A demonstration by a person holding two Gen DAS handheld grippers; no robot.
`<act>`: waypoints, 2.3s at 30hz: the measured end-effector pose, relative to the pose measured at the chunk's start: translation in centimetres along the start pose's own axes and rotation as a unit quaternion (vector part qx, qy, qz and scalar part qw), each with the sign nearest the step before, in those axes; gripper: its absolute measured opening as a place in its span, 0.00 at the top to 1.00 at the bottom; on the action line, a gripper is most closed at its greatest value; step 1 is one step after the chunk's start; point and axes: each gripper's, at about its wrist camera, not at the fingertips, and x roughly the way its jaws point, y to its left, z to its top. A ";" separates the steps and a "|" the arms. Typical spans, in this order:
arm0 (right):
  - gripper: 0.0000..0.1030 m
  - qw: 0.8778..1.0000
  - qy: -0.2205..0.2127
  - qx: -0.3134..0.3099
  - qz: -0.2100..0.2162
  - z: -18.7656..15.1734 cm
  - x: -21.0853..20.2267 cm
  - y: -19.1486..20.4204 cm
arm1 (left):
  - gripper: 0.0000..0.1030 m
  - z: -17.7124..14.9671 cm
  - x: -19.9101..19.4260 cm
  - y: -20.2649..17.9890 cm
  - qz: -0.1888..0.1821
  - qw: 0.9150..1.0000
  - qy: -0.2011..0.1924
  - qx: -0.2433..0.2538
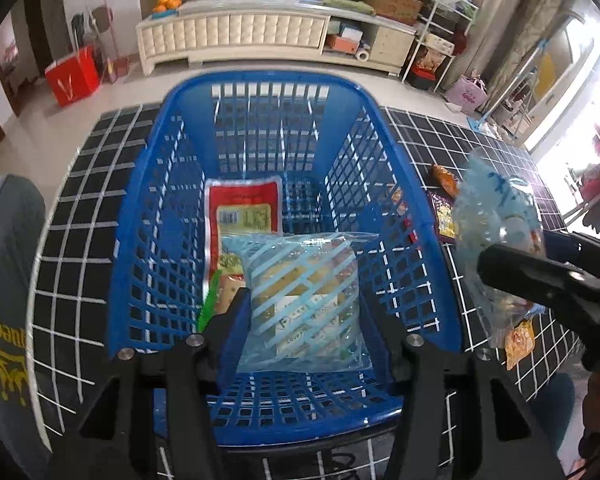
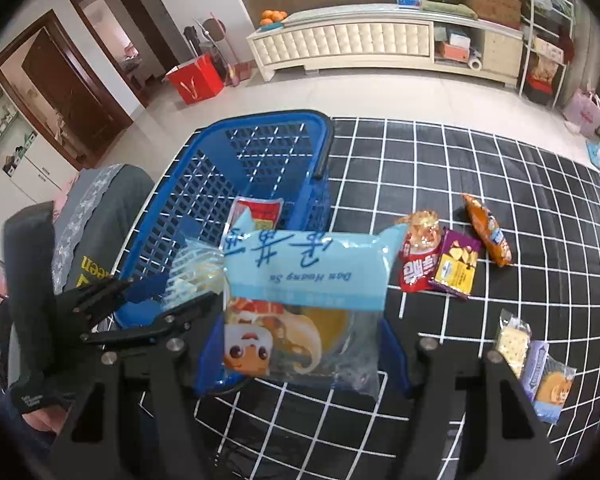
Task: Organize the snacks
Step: 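Lower the striped bread bag into the basket and open the left tool, then lower the blue cake bag into the basket and open the right tool, then move both tools away from the basket over the remaining snacks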
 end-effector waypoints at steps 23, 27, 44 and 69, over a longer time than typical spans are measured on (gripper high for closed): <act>0.31 0.999 -0.019 -0.050 -0.005 0.7 -2.3 6.9 | 0.33 -1.1 -9.9 3.9 0.006 0.996 -0.082 -0.015; 0.31 0.998 -0.002 -0.066 -0.015 1.0 -0.6 8.6 | 0.33 -1.5 -10.3 5.3 0.022 0.996 -0.087 -0.011; 0.31 0.988 0.083 -0.086 -0.100 0.5 5.0 9.9 | 0.33 -2.0 -8.1 7.9 0.004 0.997 -0.071 -0.030; 0.15 0.995 0.058 -0.024 -0.073 -1.2 -1.6 6.9 | 0.33 -3.1 -11.4 3.8 0.010 0.996 -0.083 0.001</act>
